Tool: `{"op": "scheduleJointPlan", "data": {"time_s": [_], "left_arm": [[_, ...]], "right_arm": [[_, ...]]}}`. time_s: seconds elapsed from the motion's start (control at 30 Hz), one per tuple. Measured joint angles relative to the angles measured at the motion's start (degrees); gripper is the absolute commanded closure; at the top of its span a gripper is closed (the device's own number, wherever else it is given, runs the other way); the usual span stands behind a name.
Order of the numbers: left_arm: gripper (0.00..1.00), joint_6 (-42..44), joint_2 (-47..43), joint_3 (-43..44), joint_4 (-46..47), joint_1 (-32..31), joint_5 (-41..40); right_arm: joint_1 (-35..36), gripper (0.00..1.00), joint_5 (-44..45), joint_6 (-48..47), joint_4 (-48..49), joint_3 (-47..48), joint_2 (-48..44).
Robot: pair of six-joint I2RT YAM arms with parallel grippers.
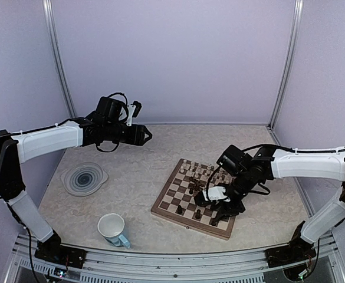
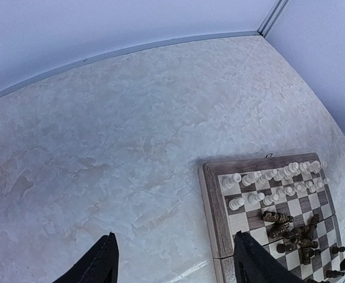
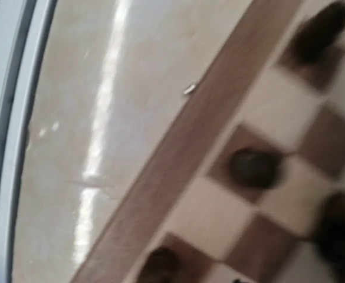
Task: Set up the chess pieces on the board
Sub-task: Pick up the king from the chessboard.
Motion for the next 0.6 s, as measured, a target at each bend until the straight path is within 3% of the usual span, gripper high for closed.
{"op": "scheduleJointPlan", "data": {"time_s": [0.27,0.47,0.6], "left_arm": [[0.33,0.3,0.0,0.0,0.0,-0.4,0.0],[0.33,0.5,0.1,0.1,0.0,-0.8,0.0],[0.33,0.7,0.4,0.1,-0.1,-1.1,0.0]], "right_arm": [[-11.6,0.68,-1.1,1.7,3.1,4.6,-1.2],[-13.8,0.56,0.5,1.8,5.6,2.7,-0.2],[-13.9,0.54,1.6,1.6,7.2,1.4,1.4]]}}
